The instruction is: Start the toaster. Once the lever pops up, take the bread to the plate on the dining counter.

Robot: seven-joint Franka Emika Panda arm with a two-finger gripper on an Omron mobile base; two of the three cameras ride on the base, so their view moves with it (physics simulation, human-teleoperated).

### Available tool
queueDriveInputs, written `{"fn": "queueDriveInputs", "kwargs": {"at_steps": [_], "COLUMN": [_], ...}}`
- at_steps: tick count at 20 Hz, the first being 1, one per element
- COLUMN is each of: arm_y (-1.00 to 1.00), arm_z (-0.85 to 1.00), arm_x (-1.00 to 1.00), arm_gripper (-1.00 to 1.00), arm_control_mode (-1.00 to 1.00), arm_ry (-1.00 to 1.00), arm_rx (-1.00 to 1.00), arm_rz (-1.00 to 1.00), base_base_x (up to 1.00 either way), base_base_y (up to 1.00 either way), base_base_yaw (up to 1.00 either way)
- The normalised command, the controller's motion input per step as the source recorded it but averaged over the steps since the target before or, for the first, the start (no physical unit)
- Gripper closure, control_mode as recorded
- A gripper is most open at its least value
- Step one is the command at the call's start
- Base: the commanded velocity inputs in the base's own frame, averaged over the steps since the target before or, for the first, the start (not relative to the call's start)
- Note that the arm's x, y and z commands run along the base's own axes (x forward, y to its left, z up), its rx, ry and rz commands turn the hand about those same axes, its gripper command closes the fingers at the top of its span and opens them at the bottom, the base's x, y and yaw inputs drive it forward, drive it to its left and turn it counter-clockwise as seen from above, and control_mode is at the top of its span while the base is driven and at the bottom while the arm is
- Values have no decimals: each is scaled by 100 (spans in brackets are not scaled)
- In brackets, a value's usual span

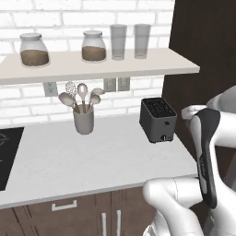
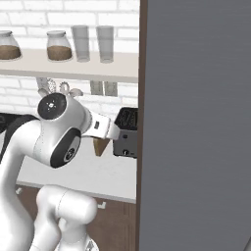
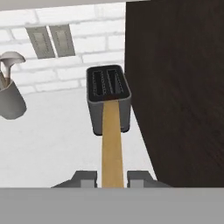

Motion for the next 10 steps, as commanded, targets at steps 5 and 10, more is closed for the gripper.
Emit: {"fn": "queueDriveInputs", "kwargs": {"at_steps": [5,10], "arm_y": [26,5], "arm_z": [-12,-5], "arm_x": [-22,-31], "arm_gripper": [100,100], "arm_control_mode": [-100,-100], "arm_ry": [-1,-5], "arm_rx": [0,0], "arm_rz": [21,41], "base_base_x": [0,0], "base_base_y": [0,0], "base_base_yaw": [0,0]}}
